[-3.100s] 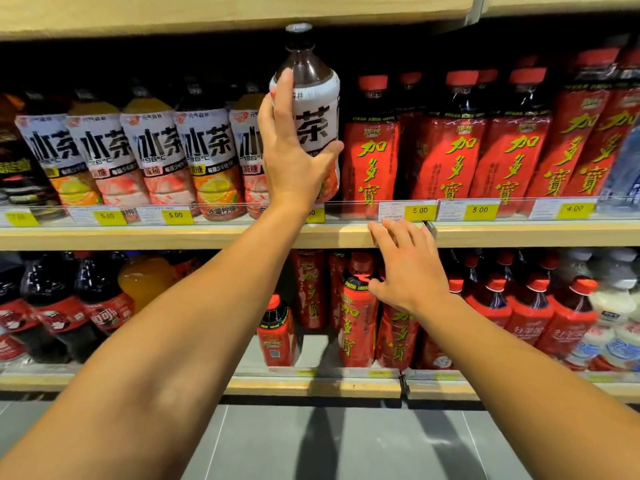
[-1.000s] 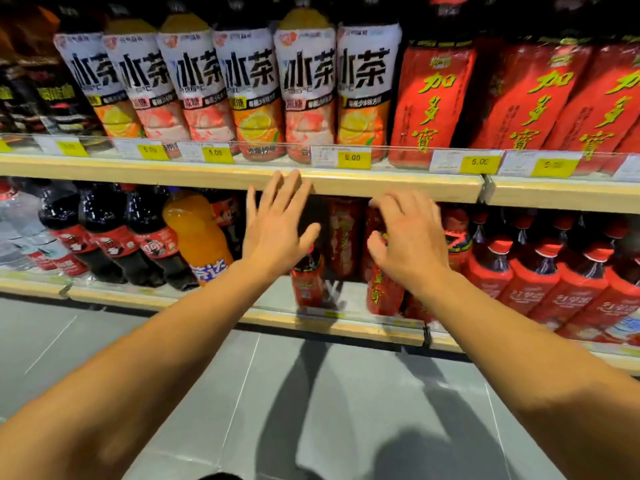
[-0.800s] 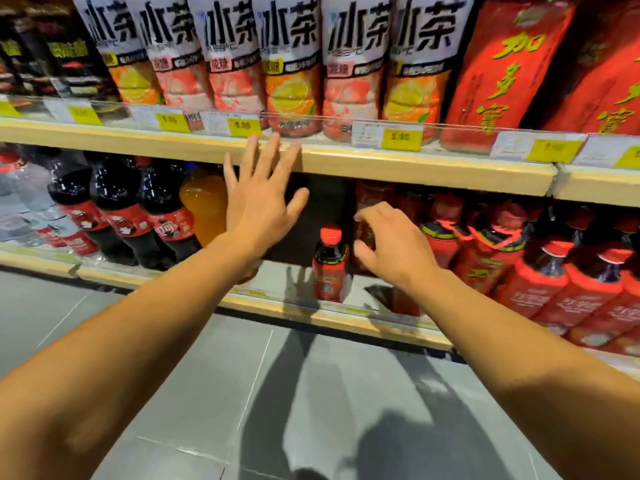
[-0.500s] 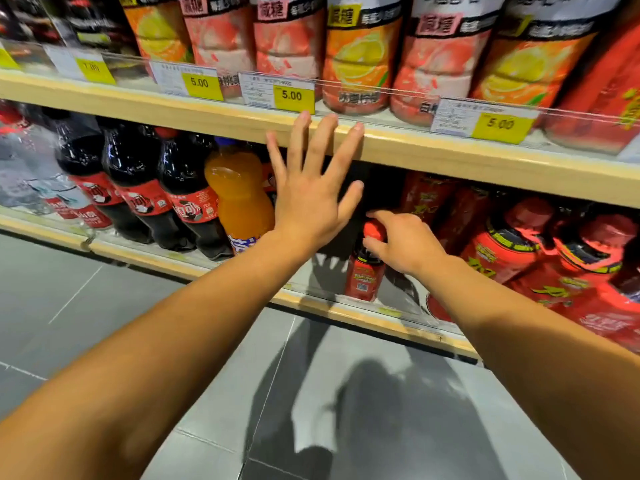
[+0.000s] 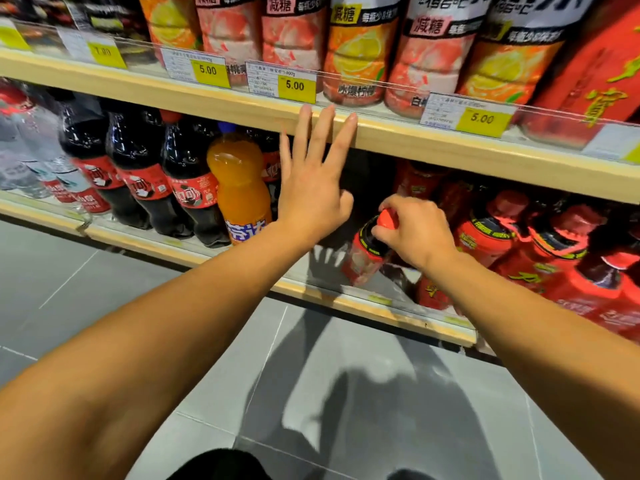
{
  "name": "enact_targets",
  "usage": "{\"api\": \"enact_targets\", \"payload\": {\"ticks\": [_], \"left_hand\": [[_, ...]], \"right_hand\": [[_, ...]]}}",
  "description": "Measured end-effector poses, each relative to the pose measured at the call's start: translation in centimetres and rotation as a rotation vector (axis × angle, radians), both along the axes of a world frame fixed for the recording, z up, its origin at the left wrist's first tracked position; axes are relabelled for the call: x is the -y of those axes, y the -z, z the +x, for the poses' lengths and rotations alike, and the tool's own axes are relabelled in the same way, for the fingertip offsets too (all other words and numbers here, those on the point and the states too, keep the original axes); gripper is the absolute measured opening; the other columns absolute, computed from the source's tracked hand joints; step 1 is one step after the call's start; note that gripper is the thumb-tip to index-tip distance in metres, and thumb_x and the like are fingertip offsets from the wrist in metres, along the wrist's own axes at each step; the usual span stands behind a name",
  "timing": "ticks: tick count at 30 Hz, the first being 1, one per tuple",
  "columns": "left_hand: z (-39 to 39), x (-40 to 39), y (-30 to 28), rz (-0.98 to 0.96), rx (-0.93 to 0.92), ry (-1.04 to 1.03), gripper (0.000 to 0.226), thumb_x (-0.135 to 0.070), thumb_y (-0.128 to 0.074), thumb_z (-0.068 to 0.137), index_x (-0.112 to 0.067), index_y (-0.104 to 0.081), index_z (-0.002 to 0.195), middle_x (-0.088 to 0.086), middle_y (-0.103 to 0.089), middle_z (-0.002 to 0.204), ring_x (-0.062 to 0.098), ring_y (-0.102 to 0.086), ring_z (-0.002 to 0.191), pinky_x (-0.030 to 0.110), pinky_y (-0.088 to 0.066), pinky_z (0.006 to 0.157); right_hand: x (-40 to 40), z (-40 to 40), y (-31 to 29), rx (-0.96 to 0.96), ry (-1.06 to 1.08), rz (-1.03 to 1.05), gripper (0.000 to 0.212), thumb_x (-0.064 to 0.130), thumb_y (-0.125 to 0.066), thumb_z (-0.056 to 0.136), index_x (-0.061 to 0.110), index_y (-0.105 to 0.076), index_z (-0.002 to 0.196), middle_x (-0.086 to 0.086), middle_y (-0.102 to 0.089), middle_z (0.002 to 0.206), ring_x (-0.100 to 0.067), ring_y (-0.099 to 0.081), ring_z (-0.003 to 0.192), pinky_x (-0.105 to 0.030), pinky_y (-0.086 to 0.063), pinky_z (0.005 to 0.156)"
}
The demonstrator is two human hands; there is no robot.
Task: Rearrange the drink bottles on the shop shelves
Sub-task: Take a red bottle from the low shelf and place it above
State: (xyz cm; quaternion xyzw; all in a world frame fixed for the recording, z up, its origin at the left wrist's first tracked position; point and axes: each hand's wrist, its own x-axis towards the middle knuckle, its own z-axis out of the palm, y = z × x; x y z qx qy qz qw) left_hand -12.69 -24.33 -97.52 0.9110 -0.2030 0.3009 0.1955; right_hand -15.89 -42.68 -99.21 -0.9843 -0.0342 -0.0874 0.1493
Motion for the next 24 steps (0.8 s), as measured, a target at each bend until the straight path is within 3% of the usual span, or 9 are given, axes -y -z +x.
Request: {"api": "enact_targets", "payload": {"ticks": [3,6,8,10,13,16,20,22,24], "left_hand": [[-3.8,1.2,1.8,-0.313,-0.297,0.125,0.102,-0.017,-0.074,0.074,-0.02,-0.017,0.159,0.009,-0.01,0.166,0.027,-0.01,0.153,0.048,-0.023,0.121],[-7.7,2.6,4.2,-0.49,-0.632,0.223,0.11,-0.025,-0.087,0.072,-0.026,-0.018,0.158,0.004,-0.027,0.162,0.021,-0.028,0.148,0.035,-0.036,0.114],[-9.1,3.7,4.6,-0.548,-0.725,0.249,0.113,-0.031,-0.091,0.067,-0.03,-0.022,0.157,0.0,-0.04,0.156,0.015,-0.043,0.138,0.028,-0.043,0.105],[-9.9,5.2,4.3,-0.559,-0.744,0.295,0.106,-0.036,-0.093,0.062,-0.033,-0.033,0.15,-0.009,-0.057,0.138,0.005,-0.058,0.121,0.034,-0.05,0.103],[-11.0,7.7,3.2,-0.587,-0.76,0.322,0.084,-0.032,-0.094,0.06,-0.032,-0.046,0.129,-0.015,-0.067,0.113,0.003,-0.066,0.102,0.04,-0.055,0.095],[-11.7,10.0,2.2,-0.612,-0.75,0.349,0.078,-0.03,-0.095,0.059,-0.03,-0.05,0.123,-0.013,-0.068,0.11,0.005,-0.067,0.1,0.041,-0.057,0.091],[-12.5,13.2,0.2,-0.656,-0.661,0.308,0.076,-0.031,-0.094,0.059,-0.029,-0.052,0.123,-0.013,-0.068,0.108,0.004,-0.065,0.099,0.028,-0.055,0.087],[-12.8,14.7,-0.9,-0.637,-0.609,0.274,0.077,-0.027,-0.092,0.061,-0.029,-0.052,0.126,-0.012,-0.068,0.107,0.005,-0.064,0.098,0.018,-0.05,0.081],[-13.0,16.1,-1.6,-0.642,-0.6,0.297,0.08,-0.023,-0.091,0.062,-0.03,-0.05,0.13,-0.012,-0.068,0.109,0.006,-0.064,0.1,0.02,-0.052,0.083]], "right_hand": [[0.8,-1.7,-4.1,0.094,0.095,-0.002,0.039,0.048,-0.075,0.075,0.026,-0.068,0.106,-0.008,-0.071,0.106,-0.035,-0.062,0.106,-0.039,-0.046,0.084],[1.7,-3.5,-7.8,0.167,0.14,0.022,0.035,0.052,-0.073,0.07,0.024,-0.073,0.092,-0.009,-0.072,0.092,-0.034,-0.065,0.096,-0.034,-0.046,0.073],[2.2,-4.8,-9.6,0.239,0.167,0.037,0.036,0.052,-0.071,0.068,0.021,-0.074,0.086,-0.012,-0.071,0.087,-0.035,-0.065,0.091,-0.033,-0.044,0.068],[2.8,-6.1,-11.2,0.307,0.194,0.019,0.041,0.053,-0.067,0.068,0.018,-0.075,0.087,-0.013,-0.071,0.086,-0.037,-0.064,0.09,-0.033,-0.044,0.069],[4.1,-7.7,-13.2,0.349,0.224,-0.015,0.044,0.053,-0.061,0.066,0.019,-0.076,0.09,-0.013,-0.071,0.09,-0.038,-0.062,0.09,-0.034,-0.041,0.07],[6.6,-9.1,-13.9,0.374,0.251,0.059,0.046,0.057,-0.06,0.071,0.021,-0.074,0.094,-0.004,-0.071,0.095,-0.032,-0.063,0.095,-0.035,-0.045,0.074],[9.4,-11.8,-12.0,0.39,0.18,0.451,0.053,0.066,-0.055,0.076,0.028,-0.064,0.112,0.008,-0.07,0.104,-0.018,-0.063,0.104,-0.035,-0.049,0.089],[9.7,-12.9,-10.3,0.339,0.139,0.467,0.068,0.065,-0.065,0.068,0.027,-0.053,0.122,0.005,-0.063,0.116,-0.019,-0.06,0.11,-0.037,-0.048,0.092],[10.0,-13.5,-9.4,0.341,0.162,0.502,0.088,0.059,-0.077,0.061,0.02,-0.041,0.132,0.0,-0.052,0.124,-0.021,-0.053,0.116,-0.04,-0.046,0.096]]}}
